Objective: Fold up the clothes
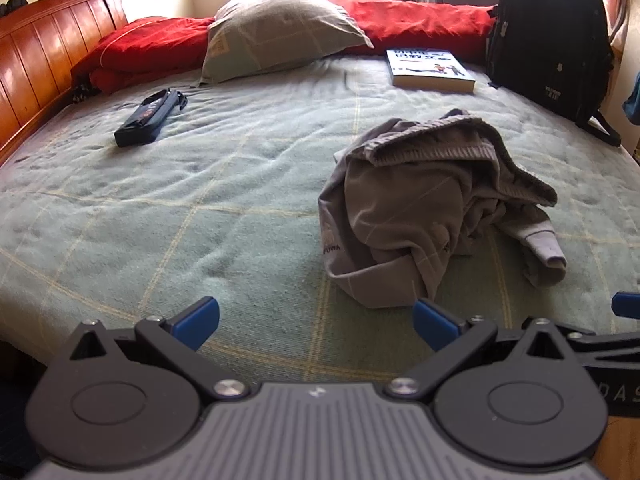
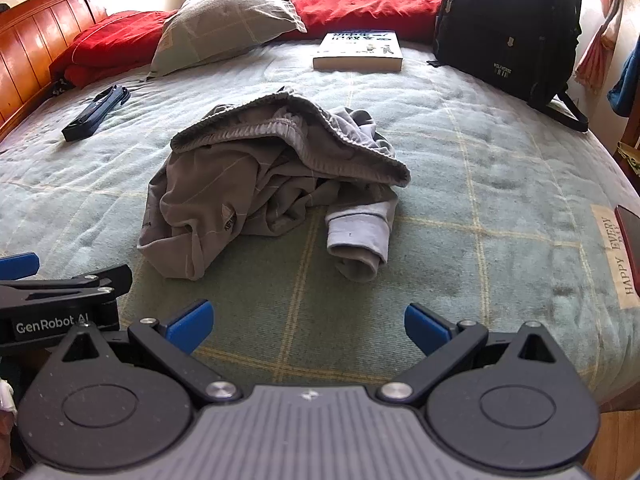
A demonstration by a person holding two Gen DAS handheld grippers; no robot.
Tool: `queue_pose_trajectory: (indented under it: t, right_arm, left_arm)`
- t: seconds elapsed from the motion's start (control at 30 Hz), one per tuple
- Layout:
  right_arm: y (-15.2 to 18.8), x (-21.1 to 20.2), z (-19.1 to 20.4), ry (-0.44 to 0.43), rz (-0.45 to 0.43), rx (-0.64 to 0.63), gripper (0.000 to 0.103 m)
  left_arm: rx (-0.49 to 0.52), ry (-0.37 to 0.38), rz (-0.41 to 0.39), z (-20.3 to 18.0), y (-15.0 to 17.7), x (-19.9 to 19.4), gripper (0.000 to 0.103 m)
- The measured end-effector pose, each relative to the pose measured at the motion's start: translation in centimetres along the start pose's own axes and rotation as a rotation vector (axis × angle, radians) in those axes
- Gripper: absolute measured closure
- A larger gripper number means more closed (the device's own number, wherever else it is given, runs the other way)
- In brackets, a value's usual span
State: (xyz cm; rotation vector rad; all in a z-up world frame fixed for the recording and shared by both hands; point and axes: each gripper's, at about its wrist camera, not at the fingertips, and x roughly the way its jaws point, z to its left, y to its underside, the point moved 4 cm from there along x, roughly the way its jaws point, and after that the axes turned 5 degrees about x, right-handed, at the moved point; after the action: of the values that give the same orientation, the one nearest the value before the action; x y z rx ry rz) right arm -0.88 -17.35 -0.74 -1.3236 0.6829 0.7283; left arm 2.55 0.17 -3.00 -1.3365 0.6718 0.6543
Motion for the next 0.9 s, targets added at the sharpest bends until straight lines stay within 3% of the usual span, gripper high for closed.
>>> queue_pose_trajectory:
  t: [0.9]
  right_arm:
    - [-0.05,0.05,0.06,0.002,0.000,-0.001,0.000]
  left_arm:
    - [-0.009,-0.001,-0.017,0.07,-0.01,-0.22,0.001]
